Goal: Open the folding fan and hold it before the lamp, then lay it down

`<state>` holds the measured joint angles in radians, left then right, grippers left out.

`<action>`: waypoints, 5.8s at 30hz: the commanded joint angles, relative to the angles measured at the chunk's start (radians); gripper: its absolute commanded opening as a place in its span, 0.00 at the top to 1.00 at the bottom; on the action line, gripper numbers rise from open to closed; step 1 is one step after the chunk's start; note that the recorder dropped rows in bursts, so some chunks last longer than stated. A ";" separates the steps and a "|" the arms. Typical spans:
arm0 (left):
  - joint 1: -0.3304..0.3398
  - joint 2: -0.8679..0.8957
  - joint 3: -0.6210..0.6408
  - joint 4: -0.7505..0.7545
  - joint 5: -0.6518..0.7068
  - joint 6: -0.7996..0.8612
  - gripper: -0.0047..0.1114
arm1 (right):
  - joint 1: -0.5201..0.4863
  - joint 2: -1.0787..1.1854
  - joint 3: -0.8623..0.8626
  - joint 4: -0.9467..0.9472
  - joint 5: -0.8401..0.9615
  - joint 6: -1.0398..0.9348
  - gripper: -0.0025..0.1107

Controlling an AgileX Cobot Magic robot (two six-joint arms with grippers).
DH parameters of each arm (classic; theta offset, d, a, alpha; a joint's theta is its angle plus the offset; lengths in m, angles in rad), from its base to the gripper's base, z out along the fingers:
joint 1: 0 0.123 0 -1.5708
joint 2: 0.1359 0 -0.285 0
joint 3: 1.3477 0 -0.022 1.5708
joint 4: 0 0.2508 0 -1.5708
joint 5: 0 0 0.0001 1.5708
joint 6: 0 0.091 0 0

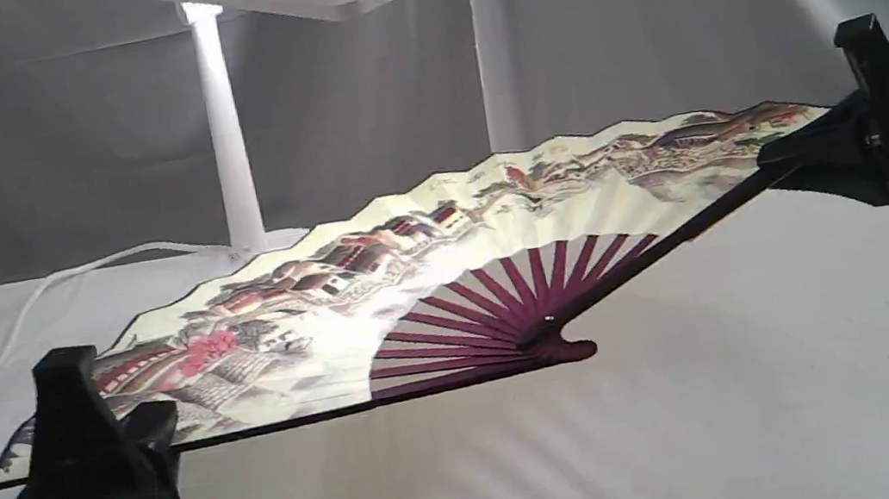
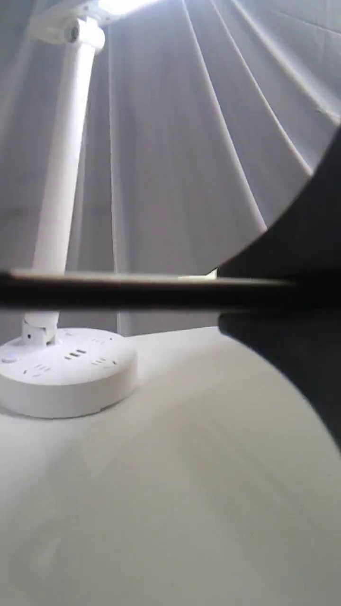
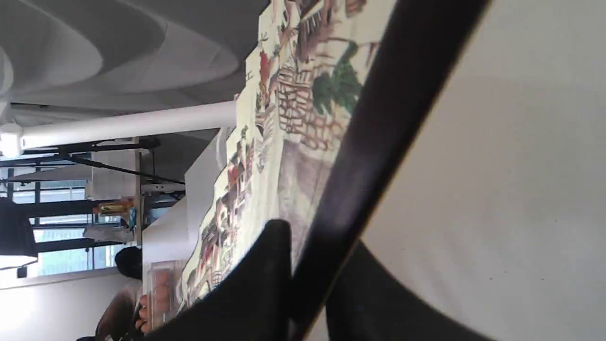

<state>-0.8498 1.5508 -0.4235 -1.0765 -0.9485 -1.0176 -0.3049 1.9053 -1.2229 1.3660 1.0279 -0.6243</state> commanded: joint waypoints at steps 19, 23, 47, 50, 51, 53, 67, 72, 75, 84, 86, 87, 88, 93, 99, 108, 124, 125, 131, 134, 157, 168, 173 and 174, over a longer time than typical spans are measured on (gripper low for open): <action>0.014 0.272 -0.094 0.004 -0.035 -0.087 0.96 | -0.035 0.140 0.000 -0.076 -0.222 -0.024 0.98; 0.014 0.296 -0.106 0.042 -0.037 -0.126 0.94 | -0.035 0.141 0.000 -0.083 -0.239 -0.024 0.98; 0.014 0.304 -0.117 0.122 0.069 -0.101 0.90 | -0.035 0.141 0.000 -0.229 -0.219 0.020 0.54; 0.014 0.320 -0.117 0.126 0.072 -0.071 0.90 | -0.035 0.141 0.000 -0.271 -0.201 0.031 0.54; 0.014 0.325 -0.117 0.134 0.072 -0.071 0.90 | -0.035 0.138 0.000 -0.287 -0.198 0.031 0.54; 0.014 0.336 -0.117 0.145 0.072 -0.071 0.89 | -0.035 0.134 0.000 -0.300 -0.182 0.031 0.54; 0.014 0.338 -0.117 0.099 0.066 0.161 0.54 | -0.035 0.074 0.000 -0.344 -0.124 0.024 0.54; 0.014 0.338 -0.115 0.099 0.109 0.313 0.46 | -0.035 0.074 0.000 -0.353 -0.089 0.024 0.54; 0.014 0.338 -0.115 0.099 0.140 0.402 0.44 | -0.035 0.074 0.000 -0.353 -0.073 0.024 0.54; 0.014 0.240 -0.115 0.080 0.147 0.775 0.44 | -0.033 0.020 0.000 -0.378 -0.068 -0.033 0.61; 0.014 0.211 -0.115 0.080 0.152 0.849 0.44 | -0.033 0.004 0.000 -0.391 -0.070 -0.040 0.62; 0.014 0.198 -0.115 0.080 0.152 0.891 0.44 | -0.033 -0.002 0.000 -0.391 -0.070 -0.042 0.63; 0.014 0.187 -0.115 0.080 0.159 0.926 0.44 | -0.033 -0.008 0.000 -0.394 -0.070 -0.042 0.63; 0.014 0.136 -0.115 -0.060 0.230 1.123 0.44 | -0.033 -0.017 0.000 -0.405 -0.041 -0.044 0.64; 0.014 0.131 -0.115 -0.206 0.287 1.330 0.44 | -0.033 -0.017 0.000 -0.453 -0.024 -0.044 0.64; 0.014 0.129 -0.117 -0.206 0.366 1.501 0.44 | -0.033 -0.017 0.000 -0.467 0.026 -0.044 0.64; 0.014 0.070 -0.133 -0.369 0.382 2.161 0.50 | 0.027 -0.017 0.000 -0.559 0.063 -0.044 0.92; 0.014 0.068 -0.141 -0.414 0.356 2.195 0.54 | 0.028 -0.017 0.000 -0.559 0.063 -0.044 0.96; 0.014 0.049 -0.181 -0.596 0.279 2.281 0.88 | 0.037 -0.047 0.000 -0.616 0.028 -0.031 0.98; 0.014 0.049 -0.181 -0.607 0.335 2.305 0.96 | 0.040 -0.075 0.000 -0.661 -0.020 -0.005 0.98; 0.014 0.049 -0.480 -0.668 1.175 2.298 0.95 | 0.040 -0.094 0.000 -0.745 -0.056 0.034 0.98; 0.014 0.049 -0.592 0.071 1.660 1.773 0.95 | 0.038 -0.094 0.000 -0.745 -0.058 0.034 0.98; 0.014 0.049 -0.641 0.617 1.658 1.290 0.95 | 0.038 -0.094 0.000 -0.749 -0.056 0.040 0.98; 0.014 0.049 -0.641 0.677 1.656 1.248 0.95 | 0.038 -0.098 0.000 -0.762 -0.055 0.061 0.98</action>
<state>-0.8358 1.6107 -1.0530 -0.5372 0.7042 0.3685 -0.2679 1.8204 -1.2229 0.6200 0.9683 -0.5774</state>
